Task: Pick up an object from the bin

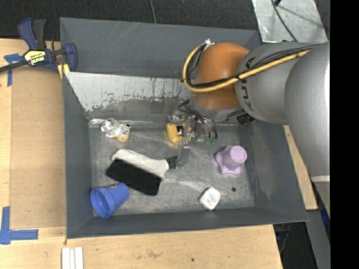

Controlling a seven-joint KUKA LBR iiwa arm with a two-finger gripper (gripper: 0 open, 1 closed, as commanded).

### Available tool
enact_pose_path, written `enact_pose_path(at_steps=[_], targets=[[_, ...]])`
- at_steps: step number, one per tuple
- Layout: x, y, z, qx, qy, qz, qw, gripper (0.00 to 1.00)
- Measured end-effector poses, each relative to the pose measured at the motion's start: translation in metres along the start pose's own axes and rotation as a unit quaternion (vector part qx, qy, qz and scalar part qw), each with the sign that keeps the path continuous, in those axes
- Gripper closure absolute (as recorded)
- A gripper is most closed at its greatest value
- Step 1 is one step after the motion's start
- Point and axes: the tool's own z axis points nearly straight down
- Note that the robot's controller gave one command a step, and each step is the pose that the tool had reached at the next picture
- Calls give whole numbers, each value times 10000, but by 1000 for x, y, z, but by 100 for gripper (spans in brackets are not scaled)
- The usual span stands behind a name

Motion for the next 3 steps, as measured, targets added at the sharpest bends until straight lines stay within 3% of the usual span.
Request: enact_pose_path(at_steps=[1,2,3], targets=[[0,-3,-2,4,7,403,9992,0],[57,-45,-3,-43,-148,48,9999,100],[57,-45,-3,-42,-148,48,9999,100]])
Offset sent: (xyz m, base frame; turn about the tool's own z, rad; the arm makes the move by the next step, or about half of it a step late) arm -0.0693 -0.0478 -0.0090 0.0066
